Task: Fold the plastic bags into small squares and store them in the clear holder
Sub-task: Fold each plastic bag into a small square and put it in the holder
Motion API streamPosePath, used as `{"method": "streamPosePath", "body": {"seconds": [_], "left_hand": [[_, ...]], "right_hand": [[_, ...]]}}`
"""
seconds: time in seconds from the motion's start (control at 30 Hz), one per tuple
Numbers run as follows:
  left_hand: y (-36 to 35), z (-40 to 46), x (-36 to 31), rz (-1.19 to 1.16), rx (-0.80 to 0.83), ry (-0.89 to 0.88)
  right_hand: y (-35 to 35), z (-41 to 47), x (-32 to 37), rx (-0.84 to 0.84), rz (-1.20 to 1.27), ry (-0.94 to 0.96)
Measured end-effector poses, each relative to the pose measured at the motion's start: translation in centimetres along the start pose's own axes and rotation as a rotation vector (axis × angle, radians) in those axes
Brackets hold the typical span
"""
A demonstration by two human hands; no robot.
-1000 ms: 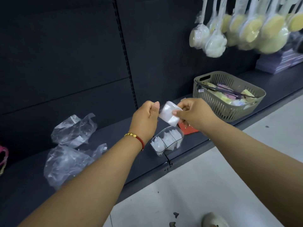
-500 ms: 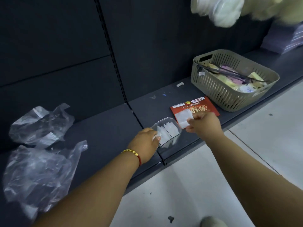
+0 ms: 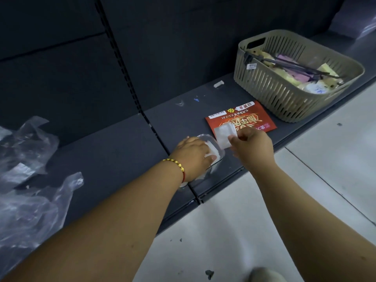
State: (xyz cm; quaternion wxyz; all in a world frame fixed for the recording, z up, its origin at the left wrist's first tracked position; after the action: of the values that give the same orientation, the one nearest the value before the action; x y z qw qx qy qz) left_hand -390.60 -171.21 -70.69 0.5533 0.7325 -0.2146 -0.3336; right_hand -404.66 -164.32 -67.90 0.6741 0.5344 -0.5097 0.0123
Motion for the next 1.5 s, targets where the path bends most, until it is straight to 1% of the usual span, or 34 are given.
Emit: {"method": "streamPosePath", "body": {"seconds": [0.17, 0.23, 0.37, 0.57, 0.67, 0.77, 0.83, 0.87, 0.93, 1.0, 1.07, 1.17, 1.3, 1.33, 1.37, 1.43, 1.5], "left_hand": [[-0.6, -0.1, 0.8, 0.001, 0.007, -0.048], [-0.8, -0.3, 1.0, 0.002, 0.008, -0.070], [-0.9, -0.7, 1.1, 0.032, 0.052, -0.106], [-0.6, -0.7, 0.5, -0.014, 0.048, -0.131], [-0.6, -0.9, 0.5, 0.015, -0.045, -0.127], [-0.7, -1.9, 1.0, -0.025, -0.217, -0.112], [-1.0, -2.9, 1.3, -0.079, -0.313, -0.067], [-1.4, -3.4, 1.5, -0.084, -0.325, -0.016], [-2.4, -4.0, 1.9, -0.053, -0.268, 0.109], [-3.2, -4.2, 2.0, -0.010, -0.178, 0.189], [-3.7, -4.0, 2.0, 0.018, -0.145, 0.204], [-4.2, -3.8, 2.1, 0.036, -0.150, 0.206], [-4.3, -3.8, 2.1, 0.064, -0.146, 0.207], [-4.1, -4.0, 2.1, 0.056, -0.149, 0.210], [-3.9, -4.3, 2.2, 0.049, -0.165, 0.211], [-3.7, -5.4, 2.8, 0.030, -0.229, 0.226], [-3.9, -7.6, 3.8, 0.016, -0.255, 0.295]], "right_hand": [[-1.1, 0.2, -0.4, 0.004, -0.002, 0.033], [-1.8, 0.0, -0.2, 0.023, -0.027, 0.082], [-3.3, -0.3, 0.0, 0.074, -0.152, 0.189], [-4.7, 0.1, -0.1, 0.052, -0.385, 0.269], [-5.3, 0.6, 0.2, 0.076, -0.482, 0.257], [-5.8, 1.0, 0.3, 0.103, -0.541, 0.253], [-6.1, 1.2, 0.4, 0.106, -0.588, 0.293], [-6.0, 1.2, 0.5, 0.089, -0.586, 0.292], [-5.9, 0.9, 0.7, 0.004, -0.536, 0.291], [-6.1, 0.6, 0.8, -0.033, -0.523, 0.309], [-6.7, 0.6, 0.5, -0.019, -0.531, 0.311], [-7.3, 1.0, 0.5, 0.012, -0.543, 0.262], [-7.5, 1.2, 0.7, 0.095, -0.572, 0.213], [-7.4, 1.0, 0.7, 0.084, -0.553, 0.225], [-7.2, 0.6, 0.8, 0.037, -0.519, 0.258], [-6.8, -0.9, 1.4, -0.149, -0.397, 0.363], [-6.6, -3.5, 2.4, -0.321, -0.246, 0.454]]}}
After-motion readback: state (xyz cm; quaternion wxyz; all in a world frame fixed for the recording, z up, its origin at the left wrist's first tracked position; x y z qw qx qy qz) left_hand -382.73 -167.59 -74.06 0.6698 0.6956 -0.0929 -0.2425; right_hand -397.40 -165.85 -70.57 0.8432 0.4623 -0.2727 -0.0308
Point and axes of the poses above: each hand's wrist, its own z-axis towards the middle knuckle, its own y-axis out of the back of the hand, x = y × z, the point moved 3 cm from there along z, towards the middle knuckle, and after that the axes turned 5 degrees about -x, right-handed, at the moved point
